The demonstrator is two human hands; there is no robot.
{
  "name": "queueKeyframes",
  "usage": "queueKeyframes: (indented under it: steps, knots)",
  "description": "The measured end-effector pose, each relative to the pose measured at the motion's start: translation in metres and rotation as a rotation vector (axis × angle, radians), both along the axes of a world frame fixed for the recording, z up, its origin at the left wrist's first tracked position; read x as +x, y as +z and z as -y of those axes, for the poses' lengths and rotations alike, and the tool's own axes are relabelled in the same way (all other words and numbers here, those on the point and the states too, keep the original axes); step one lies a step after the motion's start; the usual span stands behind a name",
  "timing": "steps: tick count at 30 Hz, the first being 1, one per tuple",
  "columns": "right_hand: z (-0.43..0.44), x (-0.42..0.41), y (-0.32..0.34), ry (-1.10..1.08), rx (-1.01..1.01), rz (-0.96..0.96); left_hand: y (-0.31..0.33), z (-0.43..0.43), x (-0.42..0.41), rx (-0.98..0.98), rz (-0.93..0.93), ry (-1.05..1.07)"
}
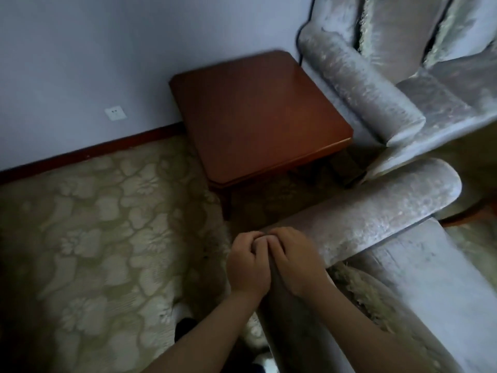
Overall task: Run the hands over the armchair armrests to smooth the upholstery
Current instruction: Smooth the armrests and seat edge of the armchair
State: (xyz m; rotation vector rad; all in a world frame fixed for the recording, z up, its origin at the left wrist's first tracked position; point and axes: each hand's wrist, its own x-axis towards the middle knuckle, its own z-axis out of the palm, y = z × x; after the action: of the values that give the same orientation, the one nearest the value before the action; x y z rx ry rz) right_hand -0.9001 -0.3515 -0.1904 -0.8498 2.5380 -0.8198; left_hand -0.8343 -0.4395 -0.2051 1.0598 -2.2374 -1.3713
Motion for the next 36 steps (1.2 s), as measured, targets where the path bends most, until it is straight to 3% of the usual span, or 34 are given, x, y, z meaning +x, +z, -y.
queueKeyframes:
  steps: [4, 8, 11, 15, 20, 23, 30, 36]
  knots:
    - [0.012, -0.01, 0.01, -0.065, 0.076, -0.011, -0.004, 0.005, -0.01, -0.089, 0.061, -0.068]
    - [0.024, -0.007, 0.033, 0.037, 0.31, -0.072, 0.009, 0.005, -0.005, -0.074, 0.122, -0.095]
    - [0.017, 0.024, 0.026, -0.027, 0.329, -0.102, 0.016, 0.007, 0.002, -0.054, 0.137, -0.179]
    - [0.0, 0.075, 0.022, -0.391, 0.344, -0.148, 0.025, 0.029, 0.011, -0.193, 0.166, -0.501]
    - [-0.001, 0.113, 0.026, -0.817, 0.6, -0.043, 0.042, 0.055, 0.003, -0.637, 0.308, -0.883]
    - [0.004, 0.117, 0.026, -0.901, 0.589, -0.102, 0.046, 0.052, -0.011, -0.795, 0.331, -0.992]
    - [0.01, 0.113, 0.028, -0.966, 0.568, -0.232, 0.028, 0.043, -0.034, -0.752, 0.044, -1.323]
    - [0.009, 0.11, 0.026, -0.999, 0.577, -0.265, 0.034, 0.033, -0.045, -0.97, 0.142, -1.39]
